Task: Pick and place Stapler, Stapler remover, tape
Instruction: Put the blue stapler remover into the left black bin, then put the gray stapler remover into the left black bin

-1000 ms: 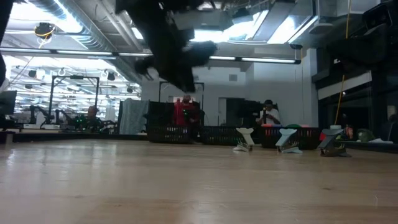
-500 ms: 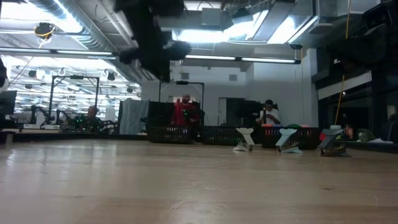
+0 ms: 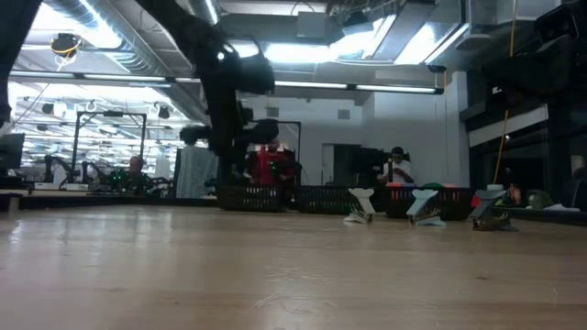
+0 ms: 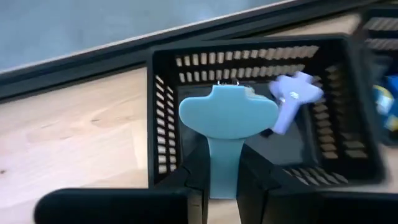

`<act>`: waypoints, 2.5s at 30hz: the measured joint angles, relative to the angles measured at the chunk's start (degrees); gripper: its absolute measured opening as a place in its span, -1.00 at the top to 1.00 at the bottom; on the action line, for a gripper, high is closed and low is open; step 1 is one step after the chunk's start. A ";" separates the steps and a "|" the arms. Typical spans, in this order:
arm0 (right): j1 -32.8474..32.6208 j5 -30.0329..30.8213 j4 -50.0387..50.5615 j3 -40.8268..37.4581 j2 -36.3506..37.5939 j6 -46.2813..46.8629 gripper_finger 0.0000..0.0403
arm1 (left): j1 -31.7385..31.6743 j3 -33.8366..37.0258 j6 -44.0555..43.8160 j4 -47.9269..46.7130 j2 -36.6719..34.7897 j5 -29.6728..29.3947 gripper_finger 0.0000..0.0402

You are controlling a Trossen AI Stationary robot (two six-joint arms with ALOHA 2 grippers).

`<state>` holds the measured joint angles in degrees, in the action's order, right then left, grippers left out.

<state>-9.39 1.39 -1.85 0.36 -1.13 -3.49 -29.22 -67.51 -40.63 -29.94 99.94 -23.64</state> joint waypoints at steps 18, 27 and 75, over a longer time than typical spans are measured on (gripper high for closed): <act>0.00 0.00 -0.01 0.00 0.00 -0.01 0.80 | -3.14 0.00 -3.04 3.57 4.27 0.59 0.78; -0.01 0.00 -0.01 -0.02 0.00 -0.01 0.80 | -3.53 0.00 -3.16 3.21 4.27 2.39 0.71; -0.02 0.00 -0.01 -0.01 0.00 -0.01 0.80 | 15.09 -0.02 8.36 5.19 -13.27 -10.97 0.25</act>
<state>-9.41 1.39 -1.86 0.35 -1.13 -3.49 -14.13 -67.53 -32.26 -24.75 86.66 -34.61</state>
